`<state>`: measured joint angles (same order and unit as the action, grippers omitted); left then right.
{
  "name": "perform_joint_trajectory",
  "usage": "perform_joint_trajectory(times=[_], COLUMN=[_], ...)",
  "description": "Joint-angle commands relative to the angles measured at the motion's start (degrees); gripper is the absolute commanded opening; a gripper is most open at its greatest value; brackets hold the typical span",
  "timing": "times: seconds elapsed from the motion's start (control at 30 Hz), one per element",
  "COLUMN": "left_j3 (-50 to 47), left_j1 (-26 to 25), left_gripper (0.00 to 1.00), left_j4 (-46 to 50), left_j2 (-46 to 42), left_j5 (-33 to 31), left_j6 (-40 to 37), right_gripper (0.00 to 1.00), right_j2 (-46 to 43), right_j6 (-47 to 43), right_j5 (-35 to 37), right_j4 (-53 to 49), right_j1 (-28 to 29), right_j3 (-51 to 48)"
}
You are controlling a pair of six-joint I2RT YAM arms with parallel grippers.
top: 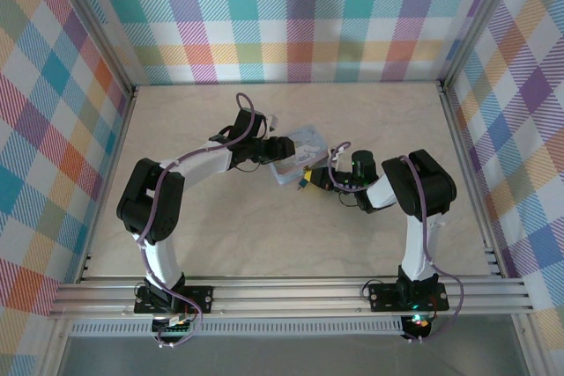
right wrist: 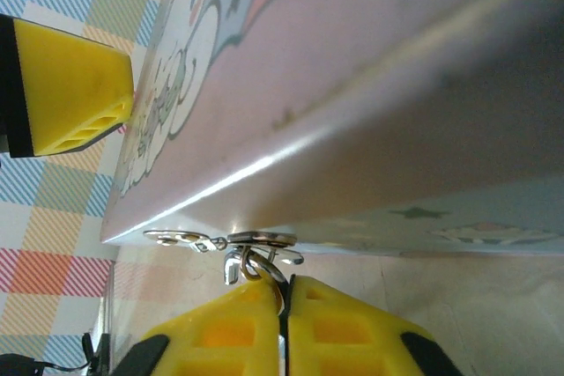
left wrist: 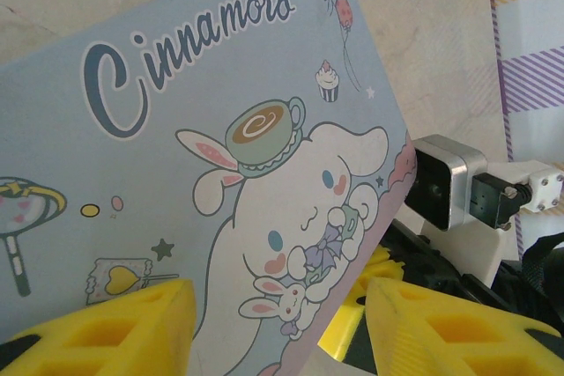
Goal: Unlock the padlock with the key
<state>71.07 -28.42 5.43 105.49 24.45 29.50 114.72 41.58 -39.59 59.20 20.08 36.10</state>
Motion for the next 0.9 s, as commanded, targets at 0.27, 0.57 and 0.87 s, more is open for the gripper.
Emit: perform_joint_trajectory(times=[0.27,0.57,0.87], left_j3=[-2.95,-3.3,-3.74], left_j1=[-0.75,-0.75,-0.75], left_gripper=[0.54,0.55,0.56], left_j4=[4.63,4.15,3.71], left_j2=[0.24,0.5,0.49], left_j5=[-1.58,-1.5,-1.6], left_j6=[0.79,0.85,0.88], right_gripper=[0.0,0.0,0.0], right_j2=[0.59,0.2,-0.67], right_j6=[4.06,7.89,11.04], right_j5=[3.85,7.41,10.28], right_j4=[6.78,8.92,10.59], right_j1=[-0.38,-1.4,-2.23], right_j3=[-2.99,-3.78,-4.78])
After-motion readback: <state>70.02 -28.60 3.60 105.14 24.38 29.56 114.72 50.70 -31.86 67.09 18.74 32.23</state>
